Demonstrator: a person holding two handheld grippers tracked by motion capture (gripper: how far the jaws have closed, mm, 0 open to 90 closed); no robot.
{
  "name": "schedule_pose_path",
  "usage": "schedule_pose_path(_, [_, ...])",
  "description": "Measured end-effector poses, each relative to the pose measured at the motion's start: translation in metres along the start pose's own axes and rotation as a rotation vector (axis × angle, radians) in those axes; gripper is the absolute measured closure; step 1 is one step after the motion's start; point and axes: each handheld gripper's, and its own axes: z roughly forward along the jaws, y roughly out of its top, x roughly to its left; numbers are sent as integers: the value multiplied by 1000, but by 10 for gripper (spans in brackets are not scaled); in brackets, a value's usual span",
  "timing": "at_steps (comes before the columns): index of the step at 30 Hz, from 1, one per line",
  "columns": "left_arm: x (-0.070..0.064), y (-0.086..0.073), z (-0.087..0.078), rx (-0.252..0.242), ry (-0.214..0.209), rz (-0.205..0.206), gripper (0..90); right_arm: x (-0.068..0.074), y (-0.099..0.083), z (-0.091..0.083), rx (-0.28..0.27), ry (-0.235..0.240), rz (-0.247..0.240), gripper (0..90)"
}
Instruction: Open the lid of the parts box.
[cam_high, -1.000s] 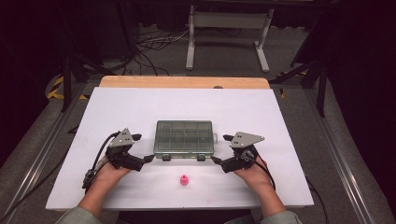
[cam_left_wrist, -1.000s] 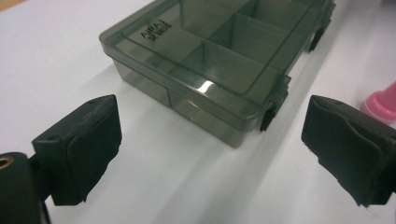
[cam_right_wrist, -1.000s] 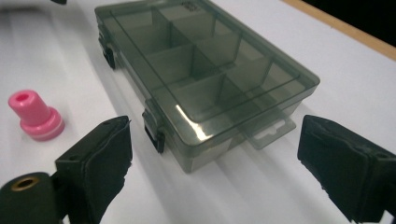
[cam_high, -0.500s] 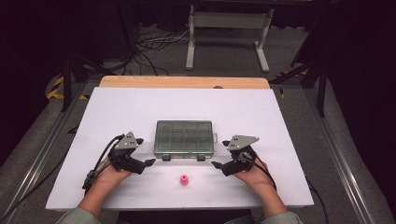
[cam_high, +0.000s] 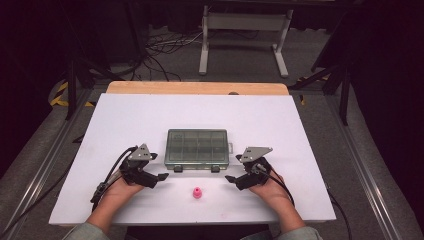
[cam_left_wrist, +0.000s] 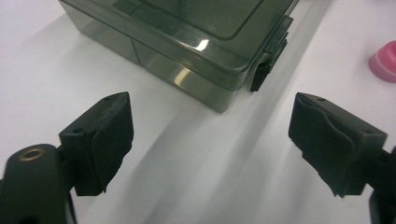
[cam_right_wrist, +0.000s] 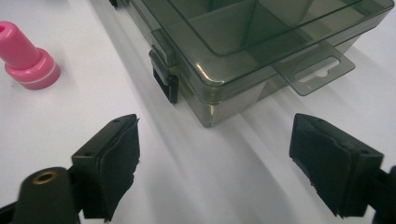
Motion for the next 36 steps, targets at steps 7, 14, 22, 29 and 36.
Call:
schedule_pose_path(7, [0, -1, 3, -6, -29, -29, 215, 1, -2, 4, -7, 12, 13, 275])
schedule_pose_path(14, [-2, -2, 1, -49, -16, -28, 291, 0, -3, 3, -42, -8, 18, 381])
schedule_pose_path(22, [-3, -2, -3, -68, 10, -12, 437, 0, -3, 1, -79, -21, 8, 511])
schedule_pose_path(29, [-2, -2, -4, -64, 12, -9, 516, 1, -3, 0, -93, -25, -2, 590])
schedule_pose_path(36, [-3, -2, -4, -59, 15, 2, 578, 1, -3, 0, -97, -26, -7, 625])
